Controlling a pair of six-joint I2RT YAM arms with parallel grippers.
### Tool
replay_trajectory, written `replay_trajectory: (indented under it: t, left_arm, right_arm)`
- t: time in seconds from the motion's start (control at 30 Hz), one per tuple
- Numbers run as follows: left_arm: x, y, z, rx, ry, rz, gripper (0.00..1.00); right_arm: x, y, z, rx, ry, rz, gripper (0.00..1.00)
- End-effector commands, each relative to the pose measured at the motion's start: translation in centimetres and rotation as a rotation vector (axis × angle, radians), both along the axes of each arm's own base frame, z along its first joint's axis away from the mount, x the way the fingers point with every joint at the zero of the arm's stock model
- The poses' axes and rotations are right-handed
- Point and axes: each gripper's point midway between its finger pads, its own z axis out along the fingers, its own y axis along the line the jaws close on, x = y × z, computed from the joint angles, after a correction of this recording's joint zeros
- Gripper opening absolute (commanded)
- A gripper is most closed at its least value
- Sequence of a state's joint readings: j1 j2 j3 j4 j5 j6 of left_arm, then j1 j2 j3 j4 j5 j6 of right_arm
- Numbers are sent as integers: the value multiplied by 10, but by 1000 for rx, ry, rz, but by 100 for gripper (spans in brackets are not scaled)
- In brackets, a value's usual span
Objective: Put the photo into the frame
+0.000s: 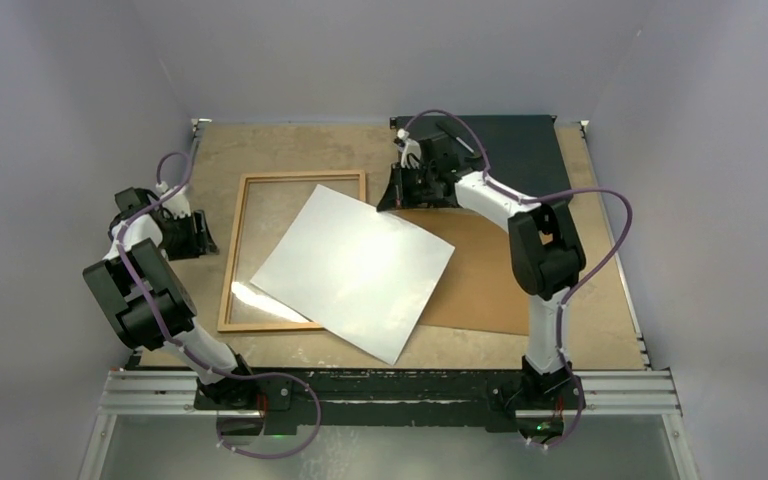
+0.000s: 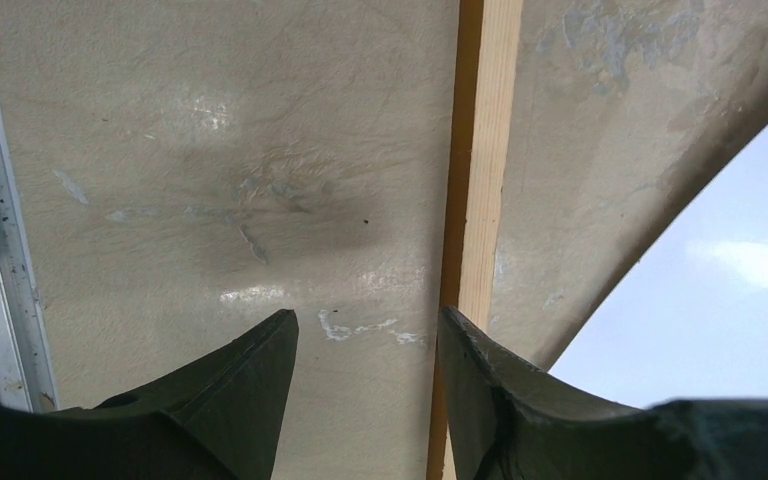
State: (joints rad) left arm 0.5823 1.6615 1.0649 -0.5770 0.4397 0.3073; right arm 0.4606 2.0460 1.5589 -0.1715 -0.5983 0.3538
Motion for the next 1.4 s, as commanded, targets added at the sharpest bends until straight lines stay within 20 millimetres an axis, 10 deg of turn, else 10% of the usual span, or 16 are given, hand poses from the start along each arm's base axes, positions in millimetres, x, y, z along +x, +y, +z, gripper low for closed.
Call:
replay_trajectory:
  t: [0.0,0.77,1.07,1.23,1.37]
  left_arm:
    - [1,-1,-1,-3,-31,-19,52]
    - [-10,-19,-22,-38,-2,-53,50]
    - [-9,-17,-17,-26,-9,-54,49]
    - [-8,-17,-17,-25,-13,-59,49]
    - [-6,-16,-17,-30,-9,-58,49]
  right_arm:
    - [18,13,43,165,-28,-126,0]
    - [46,-15,68,290,-15,-767,0]
    - [38,2,76,255,-16,-599,0]
    - [22,5,45,74,-80,-357,54]
    - [30,3,18,-88,-133,-227,77]
